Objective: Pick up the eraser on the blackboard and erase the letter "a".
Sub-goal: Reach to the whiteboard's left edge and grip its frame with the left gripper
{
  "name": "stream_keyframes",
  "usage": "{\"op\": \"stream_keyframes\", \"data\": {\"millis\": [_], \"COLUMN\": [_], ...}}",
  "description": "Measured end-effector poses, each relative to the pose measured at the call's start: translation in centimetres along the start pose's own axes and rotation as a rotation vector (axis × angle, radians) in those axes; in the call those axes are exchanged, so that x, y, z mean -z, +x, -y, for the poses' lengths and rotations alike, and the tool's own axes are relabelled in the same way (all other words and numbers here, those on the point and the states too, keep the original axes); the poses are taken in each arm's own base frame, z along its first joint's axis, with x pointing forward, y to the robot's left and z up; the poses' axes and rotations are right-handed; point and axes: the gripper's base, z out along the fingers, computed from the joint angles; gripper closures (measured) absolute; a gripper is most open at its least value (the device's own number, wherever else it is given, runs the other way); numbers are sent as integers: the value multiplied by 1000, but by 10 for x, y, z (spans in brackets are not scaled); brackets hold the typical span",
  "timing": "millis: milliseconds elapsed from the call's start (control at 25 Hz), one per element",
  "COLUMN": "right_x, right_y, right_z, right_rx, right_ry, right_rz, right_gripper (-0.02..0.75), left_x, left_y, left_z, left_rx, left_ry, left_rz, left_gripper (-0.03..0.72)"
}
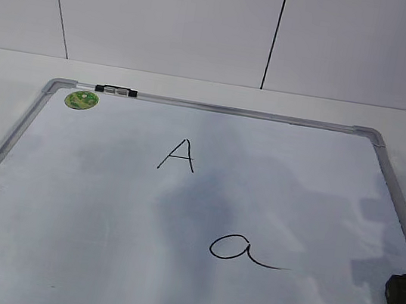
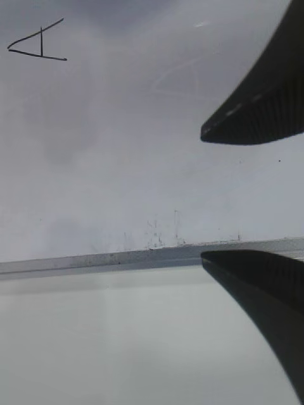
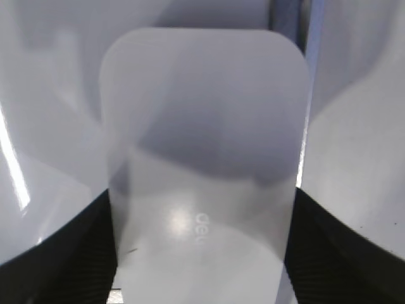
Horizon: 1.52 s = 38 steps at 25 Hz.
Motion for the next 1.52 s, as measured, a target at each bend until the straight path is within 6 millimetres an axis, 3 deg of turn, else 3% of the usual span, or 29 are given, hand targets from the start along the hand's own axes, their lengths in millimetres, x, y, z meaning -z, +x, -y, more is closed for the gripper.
{"op": "stream_keyframes", "data": {"millis": [1280,1520], "right_x": [0,11], "right_y": [0,4], "right_z": [0,1], "right_rx": [0,0], "right_ry": [1,-5], "right_rz": [-6,26], "right_gripper": [167,167], "left_x": [0,0], "left_y": [0,0], "left_z": [0,0], "left_rx": [1,1], "left_ry": [1,1], "left_rz": [0,0], "left_gripper": [284,284]}}
